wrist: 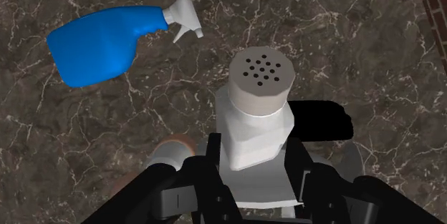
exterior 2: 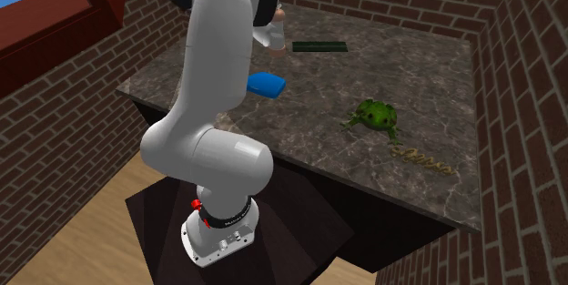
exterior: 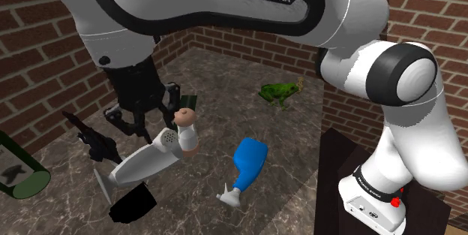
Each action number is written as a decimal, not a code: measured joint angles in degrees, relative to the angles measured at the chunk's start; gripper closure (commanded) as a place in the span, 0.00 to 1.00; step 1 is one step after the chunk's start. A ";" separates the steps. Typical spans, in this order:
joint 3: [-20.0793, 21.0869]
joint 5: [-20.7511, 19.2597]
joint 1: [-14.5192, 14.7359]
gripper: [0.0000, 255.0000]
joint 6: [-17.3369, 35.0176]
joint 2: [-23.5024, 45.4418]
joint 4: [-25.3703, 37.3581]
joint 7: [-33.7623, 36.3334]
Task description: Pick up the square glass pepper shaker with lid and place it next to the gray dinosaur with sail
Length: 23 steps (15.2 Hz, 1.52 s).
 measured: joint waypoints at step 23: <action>0.42 1.31 -6.01 1.00 21.13 -4.06 -26.04 -0.06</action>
